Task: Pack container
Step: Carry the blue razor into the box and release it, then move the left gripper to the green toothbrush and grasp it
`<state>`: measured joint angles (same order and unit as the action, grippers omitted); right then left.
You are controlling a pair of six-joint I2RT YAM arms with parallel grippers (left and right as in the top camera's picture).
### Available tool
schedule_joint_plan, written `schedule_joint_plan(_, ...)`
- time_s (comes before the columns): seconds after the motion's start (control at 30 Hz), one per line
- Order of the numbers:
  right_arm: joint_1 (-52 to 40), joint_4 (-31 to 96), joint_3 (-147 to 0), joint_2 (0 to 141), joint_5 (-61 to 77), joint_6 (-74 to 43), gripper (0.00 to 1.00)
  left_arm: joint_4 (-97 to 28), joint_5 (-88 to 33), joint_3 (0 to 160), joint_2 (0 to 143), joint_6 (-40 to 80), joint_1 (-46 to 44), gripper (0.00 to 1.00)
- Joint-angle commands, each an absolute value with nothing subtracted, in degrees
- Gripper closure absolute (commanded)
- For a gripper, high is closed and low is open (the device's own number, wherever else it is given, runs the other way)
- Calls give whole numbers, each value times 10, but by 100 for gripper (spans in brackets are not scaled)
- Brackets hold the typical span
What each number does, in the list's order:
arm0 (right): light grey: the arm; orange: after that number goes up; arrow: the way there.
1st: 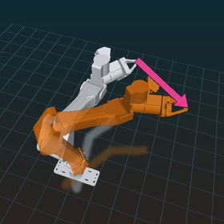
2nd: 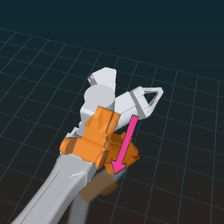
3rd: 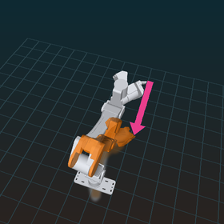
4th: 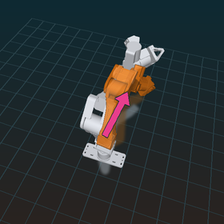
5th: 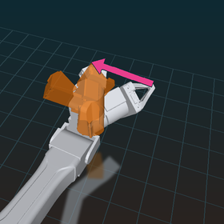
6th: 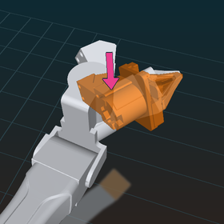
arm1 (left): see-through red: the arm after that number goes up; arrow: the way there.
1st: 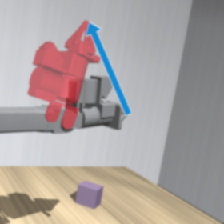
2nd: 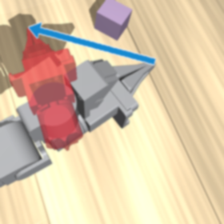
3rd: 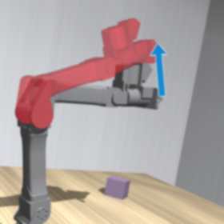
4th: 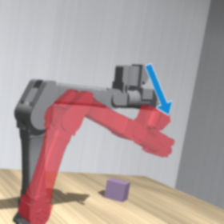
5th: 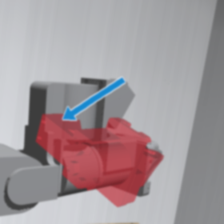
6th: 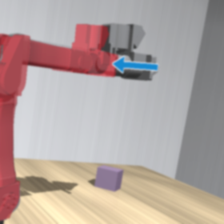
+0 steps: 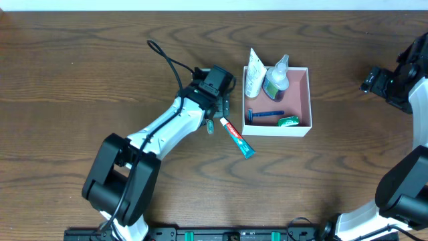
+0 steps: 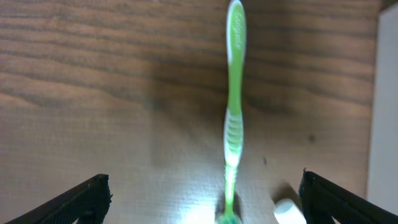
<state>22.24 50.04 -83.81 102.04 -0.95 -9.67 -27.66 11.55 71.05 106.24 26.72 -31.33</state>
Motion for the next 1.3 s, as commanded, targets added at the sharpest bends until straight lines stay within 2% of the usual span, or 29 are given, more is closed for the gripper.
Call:
schedule_joint_plan(0.0, 225, 500, -837, 1025, -13, -102, 1, -268, 109, 711, 1078, 256, -297, 3)
schedule_joint_plan(1.27, 225, 500, -837, 1025, -13, -102, 1, -238, 95, 711, 1129, 215, -290, 4)
